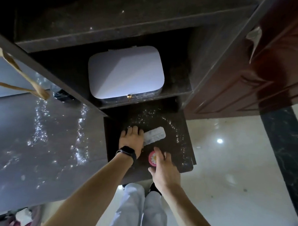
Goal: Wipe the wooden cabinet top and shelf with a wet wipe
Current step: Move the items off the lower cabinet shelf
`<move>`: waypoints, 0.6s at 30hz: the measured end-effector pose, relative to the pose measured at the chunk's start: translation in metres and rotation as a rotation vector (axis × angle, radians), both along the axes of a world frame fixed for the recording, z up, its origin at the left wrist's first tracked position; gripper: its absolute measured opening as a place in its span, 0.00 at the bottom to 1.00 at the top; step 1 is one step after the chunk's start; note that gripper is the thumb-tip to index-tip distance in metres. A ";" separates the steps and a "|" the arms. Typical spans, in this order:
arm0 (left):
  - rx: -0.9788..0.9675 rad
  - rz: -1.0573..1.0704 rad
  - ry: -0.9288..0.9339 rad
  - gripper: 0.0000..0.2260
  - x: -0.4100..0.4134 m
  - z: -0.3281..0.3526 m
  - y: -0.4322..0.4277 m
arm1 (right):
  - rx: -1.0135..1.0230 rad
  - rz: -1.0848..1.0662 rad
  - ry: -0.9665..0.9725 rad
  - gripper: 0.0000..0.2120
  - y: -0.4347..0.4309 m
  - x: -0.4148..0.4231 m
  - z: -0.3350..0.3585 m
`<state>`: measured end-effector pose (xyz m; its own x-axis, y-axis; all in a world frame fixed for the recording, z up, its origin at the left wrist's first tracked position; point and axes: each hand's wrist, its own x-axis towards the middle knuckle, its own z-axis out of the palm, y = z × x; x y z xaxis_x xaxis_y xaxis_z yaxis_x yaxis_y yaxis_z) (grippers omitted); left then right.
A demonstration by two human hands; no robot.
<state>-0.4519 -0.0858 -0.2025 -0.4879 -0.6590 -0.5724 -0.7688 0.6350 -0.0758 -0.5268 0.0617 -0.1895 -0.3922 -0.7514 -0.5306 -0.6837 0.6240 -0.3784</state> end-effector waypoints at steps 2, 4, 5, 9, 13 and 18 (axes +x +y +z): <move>0.027 0.016 -0.018 0.16 0.000 0.007 0.001 | 0.008 0.028 0.031 0.31 -0.003 -0.002 0.001; 0.056 0.062 -0.005 0.14 0.003 0.023 0.002 | 0.011 0.004 0.012 0.29 -0.002 -0.006 0.010; 0.043 0.062 0.015 0.13 0.006 0.034 0.003 | 0.008 -0.013 0.001 0.28 0.001 -0.008 0.017; -0.091 -0.141 0.117 0.15 0.025 0.087 0.012 | -0.014 -0.001 0.019 0.29 0.023 -0.020 0.061; -0.074 0.060 0.276 0.13 0.051 0.145 0.015 | -0.080 -0.059 0.018 0.30 0.038 -0.028 0.118; 0.063 0.561 0.666 0.13 0.083 0.198 0.017 | -0.332 -0.144 -0.019 0.28 0.028 -0.028 0.180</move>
<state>-0.3689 -0.0690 -0.0042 -0.3466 -0.8790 -0.3273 -0.8413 0.1371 0.5228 -0.5551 0.0894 -0.0097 -0.4993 -0.8217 -0.2749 -0.5885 0.5545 -0.5884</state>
